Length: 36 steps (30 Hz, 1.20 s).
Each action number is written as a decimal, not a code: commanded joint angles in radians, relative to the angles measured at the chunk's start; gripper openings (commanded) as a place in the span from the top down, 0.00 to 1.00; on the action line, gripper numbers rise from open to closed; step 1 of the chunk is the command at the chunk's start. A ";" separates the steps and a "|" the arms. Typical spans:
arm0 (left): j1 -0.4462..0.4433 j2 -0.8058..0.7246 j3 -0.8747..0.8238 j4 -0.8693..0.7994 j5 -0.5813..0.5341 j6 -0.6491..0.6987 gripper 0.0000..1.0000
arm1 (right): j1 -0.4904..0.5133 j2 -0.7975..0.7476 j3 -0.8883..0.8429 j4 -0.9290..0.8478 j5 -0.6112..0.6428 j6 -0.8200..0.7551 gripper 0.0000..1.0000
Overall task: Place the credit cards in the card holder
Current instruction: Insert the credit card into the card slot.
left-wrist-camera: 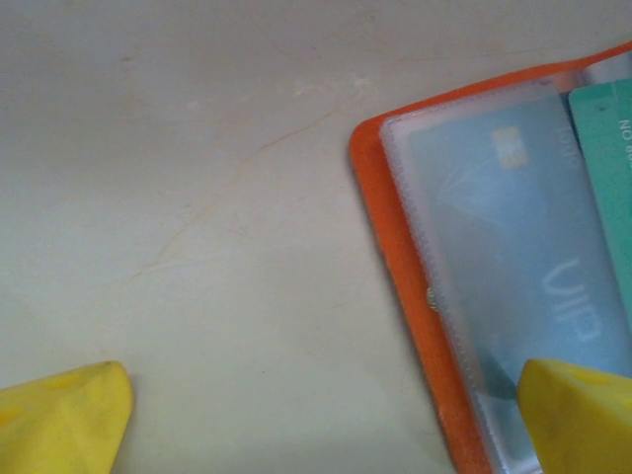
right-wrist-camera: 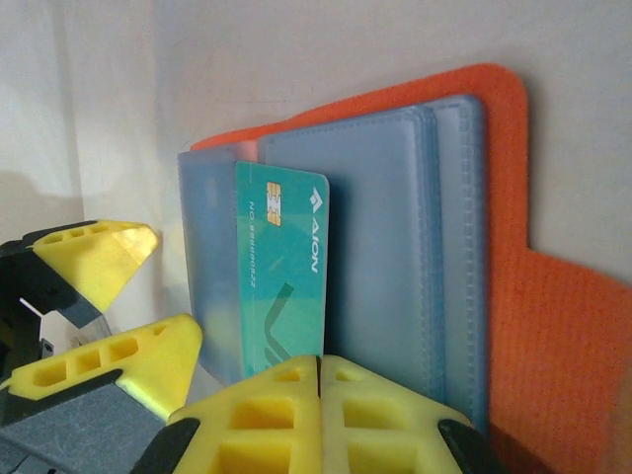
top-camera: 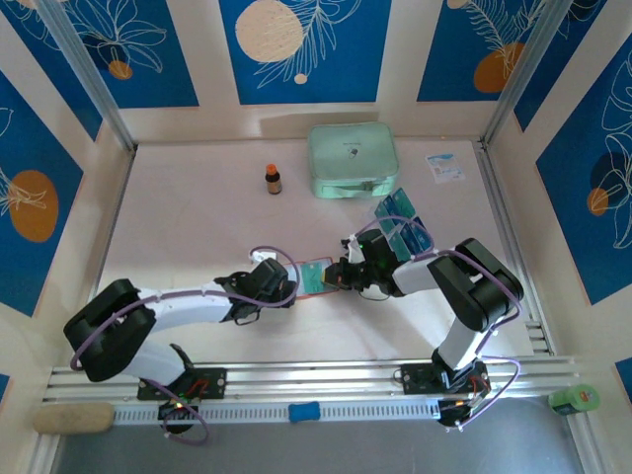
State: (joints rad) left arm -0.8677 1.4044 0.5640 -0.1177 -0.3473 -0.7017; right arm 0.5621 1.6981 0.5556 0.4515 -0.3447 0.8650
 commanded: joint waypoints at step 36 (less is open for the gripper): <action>0.021 0.045 0.003 -0.040 -0.016 -0.027 0.00 | 0.025 0.000 0.069 -0.060 0.047 0.004 1.00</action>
State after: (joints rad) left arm -0.8547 1.4284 0.5732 -0.1917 -0.4007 -0.7273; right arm 0.5747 1.6802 0.6014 0.4107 -0.2775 0.8722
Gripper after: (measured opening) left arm 0.996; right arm 0.054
